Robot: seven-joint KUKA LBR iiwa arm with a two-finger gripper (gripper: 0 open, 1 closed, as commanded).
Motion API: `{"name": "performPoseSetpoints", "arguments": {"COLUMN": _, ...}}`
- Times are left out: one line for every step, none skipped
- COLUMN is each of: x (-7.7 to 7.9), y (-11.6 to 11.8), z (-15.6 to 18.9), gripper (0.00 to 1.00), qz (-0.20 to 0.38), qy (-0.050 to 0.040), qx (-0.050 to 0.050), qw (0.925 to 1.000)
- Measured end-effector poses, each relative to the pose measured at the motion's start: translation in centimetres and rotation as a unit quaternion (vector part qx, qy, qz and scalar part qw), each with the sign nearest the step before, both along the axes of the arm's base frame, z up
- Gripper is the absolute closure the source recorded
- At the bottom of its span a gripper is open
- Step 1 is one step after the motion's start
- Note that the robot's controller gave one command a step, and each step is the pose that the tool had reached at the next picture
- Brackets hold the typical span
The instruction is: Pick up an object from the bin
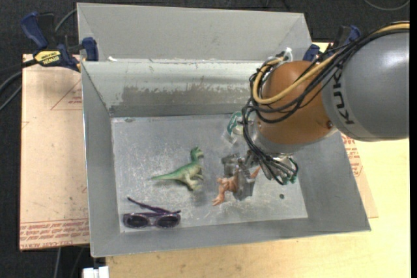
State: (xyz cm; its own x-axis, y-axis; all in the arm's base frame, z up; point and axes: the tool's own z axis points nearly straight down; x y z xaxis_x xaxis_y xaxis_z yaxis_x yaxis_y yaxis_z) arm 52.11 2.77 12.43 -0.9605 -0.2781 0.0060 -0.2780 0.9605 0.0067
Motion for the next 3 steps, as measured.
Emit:
{"name": "performPoseSetpoints", "arguments": {"x": 0.0, "y": 0.0, "z": 0.7, "gripper": 1.00, "qz": 0.000, "qy": -0.0007, "qx": 0.000, "qw": 1.0000}}
{"name": "performPoseSetpoints", "arguments": {"x": -0.1, "y": 0.0, "z": 2.0, "gripper": 1.00, "qz": 0.000, "qy": 0.0029, "qx": 0.000, "qw": 1.0000}}
{"name": "performPoseSetpoints", "arguments": {"x": 0.0, "y": 0.1, "z": 4.3, "gripper": 1.00, "qz": 0.000, "qy": 0.0008, "qx": 0.000, "qw": 1.0000}}
